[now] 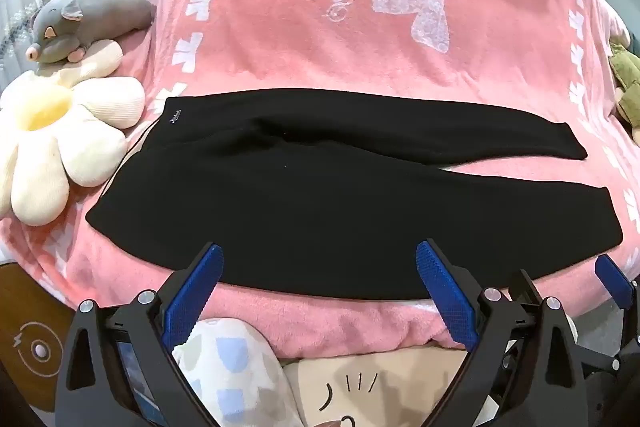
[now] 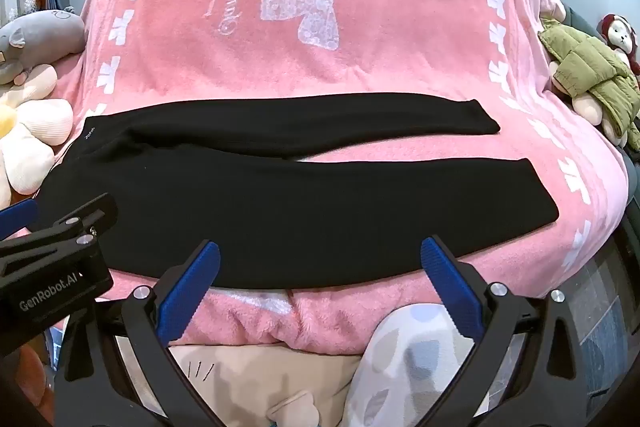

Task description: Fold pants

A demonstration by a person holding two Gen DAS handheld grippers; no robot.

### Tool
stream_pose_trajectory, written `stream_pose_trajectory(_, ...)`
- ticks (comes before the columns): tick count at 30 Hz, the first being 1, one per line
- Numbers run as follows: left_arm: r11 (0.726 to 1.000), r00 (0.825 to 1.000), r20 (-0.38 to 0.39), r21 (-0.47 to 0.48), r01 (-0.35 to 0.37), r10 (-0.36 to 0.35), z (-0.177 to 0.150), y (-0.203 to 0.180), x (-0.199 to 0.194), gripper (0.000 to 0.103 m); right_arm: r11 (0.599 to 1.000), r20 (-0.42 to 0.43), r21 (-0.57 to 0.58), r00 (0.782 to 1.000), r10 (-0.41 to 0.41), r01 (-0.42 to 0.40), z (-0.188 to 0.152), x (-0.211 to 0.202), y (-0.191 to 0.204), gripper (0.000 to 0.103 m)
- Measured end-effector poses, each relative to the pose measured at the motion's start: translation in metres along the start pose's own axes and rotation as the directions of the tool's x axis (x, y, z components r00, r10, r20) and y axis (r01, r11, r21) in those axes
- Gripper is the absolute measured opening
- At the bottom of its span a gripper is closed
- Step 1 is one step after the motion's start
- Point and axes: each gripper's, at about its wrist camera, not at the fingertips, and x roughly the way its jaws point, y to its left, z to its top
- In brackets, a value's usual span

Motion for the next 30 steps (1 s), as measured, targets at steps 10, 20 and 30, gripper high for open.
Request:
stream_pose_trajectory(10, 1.0, 1.0, 0.014, 0.009, 0.002, -0.002, 0.0, 0.005, -0.002, 0.095, 1.0, 0.012, -0.001, 1.0, -0.002, 0.002, 0.001, -0.008, -0.001, 0.098)
stream_pose_trajectory(20, 1.0, 1.0, 0.014, 0.003, -0.016, 0.015, -0.006, -0.003, 0.001, 0.095, 1.0, 0.012, 0.0, 1.0, -0.001, 0.001, 0.0, -0.004, 0.001, 0.098)
stream_pose_trajectory(30, 1.0, 1.0, 0.003, -0.002, -0.007, 0.007, -0.003, 0.0, 0.003, 0.095, 1.0, 0.01, 0.0, 1.0, -0.002, 0.002, 0.001, -0.003, 0.002, 0.098)
